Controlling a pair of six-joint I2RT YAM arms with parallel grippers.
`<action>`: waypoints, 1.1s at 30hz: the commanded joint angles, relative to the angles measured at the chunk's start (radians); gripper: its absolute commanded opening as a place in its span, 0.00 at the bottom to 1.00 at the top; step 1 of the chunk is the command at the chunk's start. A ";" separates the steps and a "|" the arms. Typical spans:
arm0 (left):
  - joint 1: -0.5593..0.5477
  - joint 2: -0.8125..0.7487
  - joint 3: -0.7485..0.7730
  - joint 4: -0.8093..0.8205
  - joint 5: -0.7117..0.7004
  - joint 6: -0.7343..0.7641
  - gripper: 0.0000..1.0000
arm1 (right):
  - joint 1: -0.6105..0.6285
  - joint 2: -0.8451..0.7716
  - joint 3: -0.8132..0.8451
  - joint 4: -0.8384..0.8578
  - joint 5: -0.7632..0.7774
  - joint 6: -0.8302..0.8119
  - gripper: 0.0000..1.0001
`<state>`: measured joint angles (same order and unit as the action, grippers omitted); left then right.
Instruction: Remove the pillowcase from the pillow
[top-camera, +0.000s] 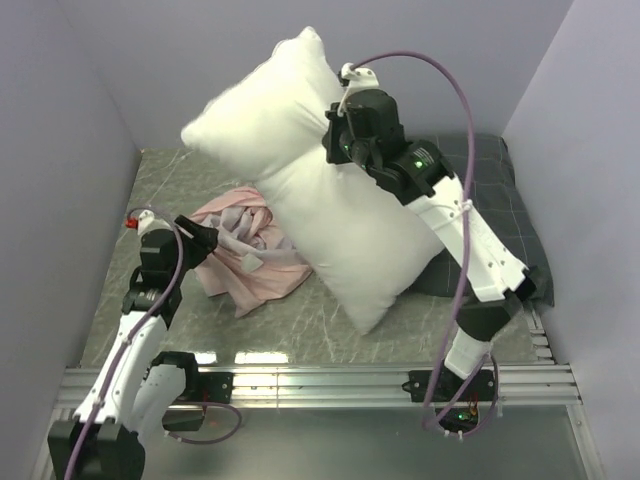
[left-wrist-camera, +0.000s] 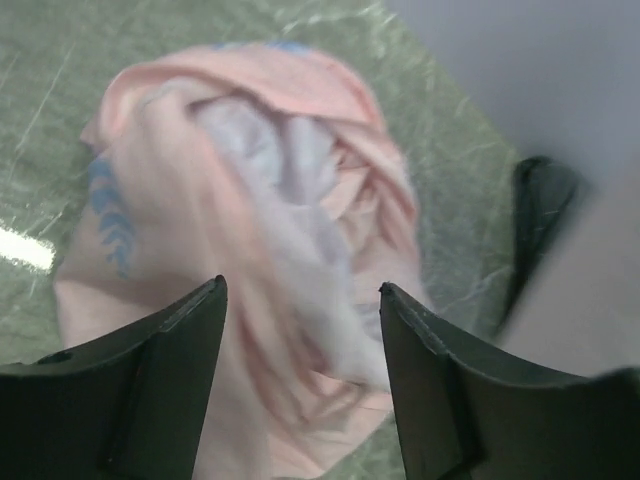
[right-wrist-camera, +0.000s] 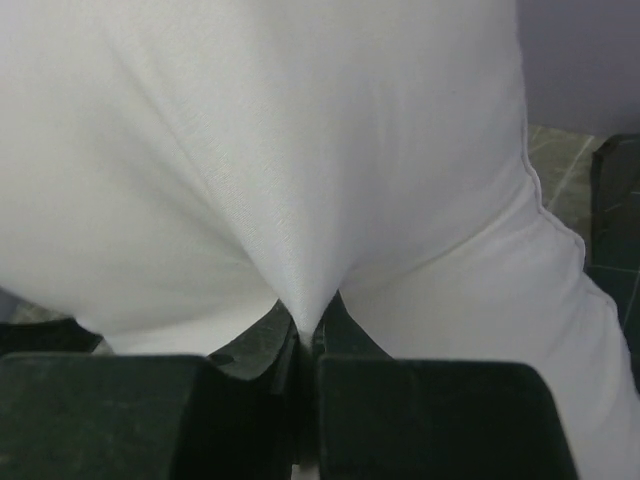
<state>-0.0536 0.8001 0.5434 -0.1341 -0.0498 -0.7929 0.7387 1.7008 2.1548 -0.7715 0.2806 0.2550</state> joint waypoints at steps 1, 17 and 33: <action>0.001 -0.117 0.090 -0.080 0.016 0.037 0.68 | 0.002 0.088 0.135 0.081 0.038 0.082 0.00; 0.001 -0.147 0.271 -0.180 0.143 0.142 0.71 | 0.019 0.405 -0.061 0.339 -0.233 0.176 0.02; 0.001 -0.093 0.251 -0.082 0.317 0.199 0.75 | 0.013 -0.071 -0.525 0.514 -0.183 0.159 0.95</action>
<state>-0.0536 0.7170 0.7887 -0.2855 0.2161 -0.6235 0.7483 1.8240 1.7035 -0.3370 0.0788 0.4252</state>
